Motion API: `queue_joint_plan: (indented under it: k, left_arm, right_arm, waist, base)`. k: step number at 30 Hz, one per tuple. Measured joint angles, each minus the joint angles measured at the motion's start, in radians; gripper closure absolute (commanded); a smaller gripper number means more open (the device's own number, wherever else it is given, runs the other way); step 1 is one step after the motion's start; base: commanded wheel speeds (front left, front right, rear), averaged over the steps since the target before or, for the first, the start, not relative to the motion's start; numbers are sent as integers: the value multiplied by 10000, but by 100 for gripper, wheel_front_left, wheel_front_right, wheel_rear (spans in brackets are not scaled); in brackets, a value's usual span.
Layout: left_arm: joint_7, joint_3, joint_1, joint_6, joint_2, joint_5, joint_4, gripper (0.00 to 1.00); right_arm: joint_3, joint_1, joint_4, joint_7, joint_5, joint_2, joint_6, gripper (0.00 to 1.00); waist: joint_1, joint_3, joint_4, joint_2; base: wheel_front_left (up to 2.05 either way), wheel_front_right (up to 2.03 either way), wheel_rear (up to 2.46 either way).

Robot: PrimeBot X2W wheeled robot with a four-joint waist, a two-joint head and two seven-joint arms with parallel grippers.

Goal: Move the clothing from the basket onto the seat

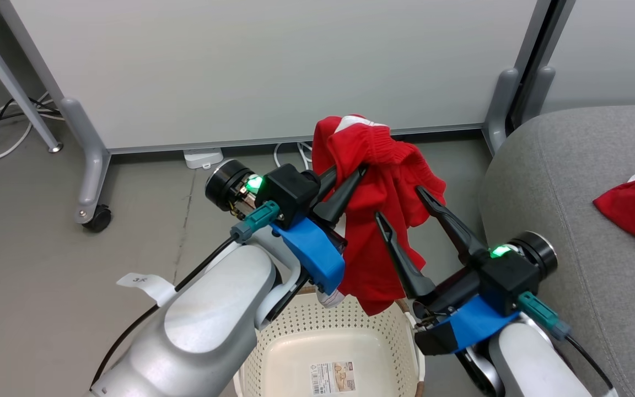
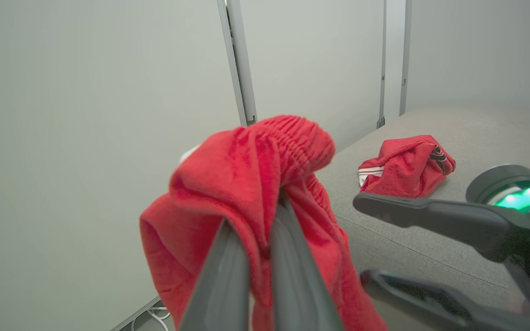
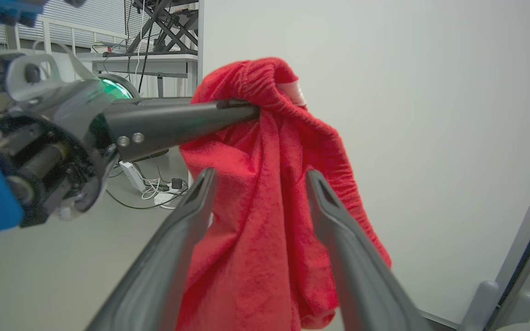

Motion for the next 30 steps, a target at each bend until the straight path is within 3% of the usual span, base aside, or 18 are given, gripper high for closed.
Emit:
queue_joint_plan:
  k: [14,15,16,30]
  left_arm:
    - [-50,-355,-184,-2,-230,52,-119,100]
    - [-56,-378,-192,-4,-242,50,-128,100]
    - [-58,-393,-195,-15,-247,42,-130,100]
    - [-132,-537,-193,-17,-211,-35,-36,100]
  right_arm:
    - [686,-1459,2619,0,92,332,0,0]
    - [667,-1516,2740,0,130,360,0,65]
    - [677,-1553,2823,-2,174,383,0,100]
    - [769,-1580,2972,0,426,483,0,100]
  waist:
    - [0,107,399,0]
    - [0,111,423,0]
    - [1,111,443,0]
    - [0,5,432,0]
  base:
    - [0,0,0]
    - [0,0,0]
    - [0,0,0]
    - [0,0,0]
